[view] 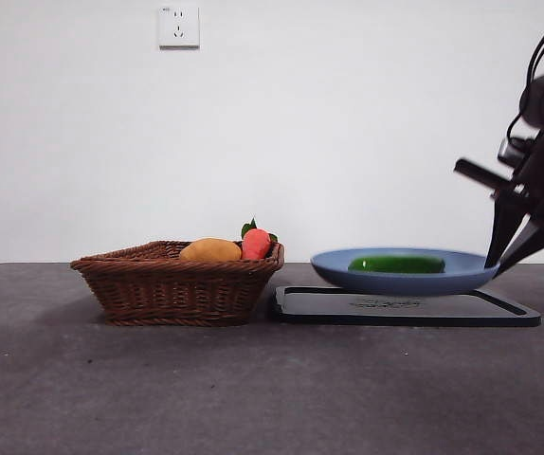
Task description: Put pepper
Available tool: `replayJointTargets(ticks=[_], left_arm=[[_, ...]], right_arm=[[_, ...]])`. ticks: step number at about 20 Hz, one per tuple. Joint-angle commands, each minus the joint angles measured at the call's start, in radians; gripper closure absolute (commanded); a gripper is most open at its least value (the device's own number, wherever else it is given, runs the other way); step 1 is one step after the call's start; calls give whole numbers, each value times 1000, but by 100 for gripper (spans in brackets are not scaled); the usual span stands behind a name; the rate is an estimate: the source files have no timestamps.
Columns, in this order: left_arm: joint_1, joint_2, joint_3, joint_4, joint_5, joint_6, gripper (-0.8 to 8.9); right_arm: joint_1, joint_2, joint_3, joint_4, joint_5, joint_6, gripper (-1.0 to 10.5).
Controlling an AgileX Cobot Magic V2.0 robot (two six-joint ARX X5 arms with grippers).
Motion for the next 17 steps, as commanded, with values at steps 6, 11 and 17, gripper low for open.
replayJointTargets(ticks=[6,11,17], left_arm=[[-10,-55,20,-8,-27,-13,564],[-11,-55,20,-13,-27,-16,565],[-11,-55,20,-25,-27,-15,565]], right_arm=[[2,91,31,77,-5,6,941],[6,100,31,77,-3,-3,906],[6,21,31,21,-5,-55,786]])
